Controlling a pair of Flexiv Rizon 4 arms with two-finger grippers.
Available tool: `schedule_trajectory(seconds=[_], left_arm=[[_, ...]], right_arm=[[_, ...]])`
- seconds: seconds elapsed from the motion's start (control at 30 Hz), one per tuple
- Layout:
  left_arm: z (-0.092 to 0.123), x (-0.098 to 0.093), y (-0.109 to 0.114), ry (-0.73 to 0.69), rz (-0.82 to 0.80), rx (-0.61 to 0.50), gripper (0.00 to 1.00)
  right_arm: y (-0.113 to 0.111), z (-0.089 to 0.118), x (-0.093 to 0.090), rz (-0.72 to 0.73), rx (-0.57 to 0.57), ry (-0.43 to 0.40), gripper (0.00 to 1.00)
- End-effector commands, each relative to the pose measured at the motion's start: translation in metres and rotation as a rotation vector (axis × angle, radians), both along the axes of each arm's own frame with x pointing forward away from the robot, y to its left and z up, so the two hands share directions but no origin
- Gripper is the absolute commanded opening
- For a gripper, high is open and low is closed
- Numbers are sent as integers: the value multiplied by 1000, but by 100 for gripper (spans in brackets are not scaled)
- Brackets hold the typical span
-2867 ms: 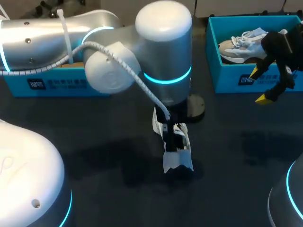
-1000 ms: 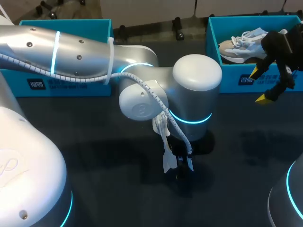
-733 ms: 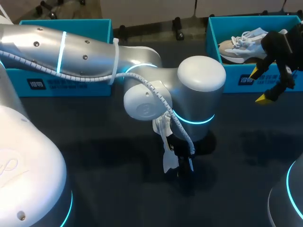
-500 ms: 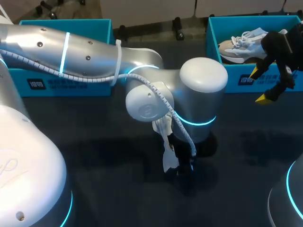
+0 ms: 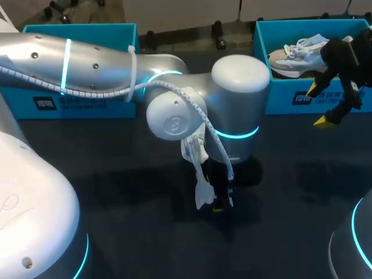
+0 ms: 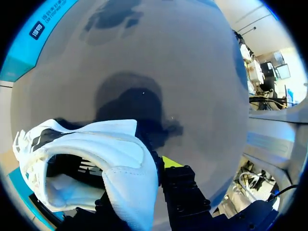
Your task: Take the shoe out of the shoebox, open the shoe tongue, remove and reinsert the insole, then place the shoe into the shoebox
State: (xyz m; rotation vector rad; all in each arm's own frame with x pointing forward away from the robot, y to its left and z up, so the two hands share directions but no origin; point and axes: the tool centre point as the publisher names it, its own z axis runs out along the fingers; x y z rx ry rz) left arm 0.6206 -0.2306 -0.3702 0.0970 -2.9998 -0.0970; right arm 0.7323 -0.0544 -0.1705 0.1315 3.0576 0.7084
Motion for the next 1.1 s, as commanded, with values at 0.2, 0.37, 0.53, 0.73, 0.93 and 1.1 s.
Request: schedule_trajectory(seconds=[0.2,0.37,0.53,0.73,0.93,1.1], left_arm=[[77,15,26,-31,-43,-34,0],[105,24,31,-42,-51,-17,0],[129,32,35,-36,-65,-8,0],[153,35,33,-37,-71,-5,0],[159,35,31,-50,-69,0,0],[159,35,31,-50,-69,0,0]], right_arm=[[1,-1,2,0,-2,3,100],[1,-1,2,0,-2,3,100],[1,-1,2,0,-2,3,100],[1,-1,2,0,-2,3,100],[1,-1,2,0,-2,3,100],[1,-1,2,0,-2,3,100]])
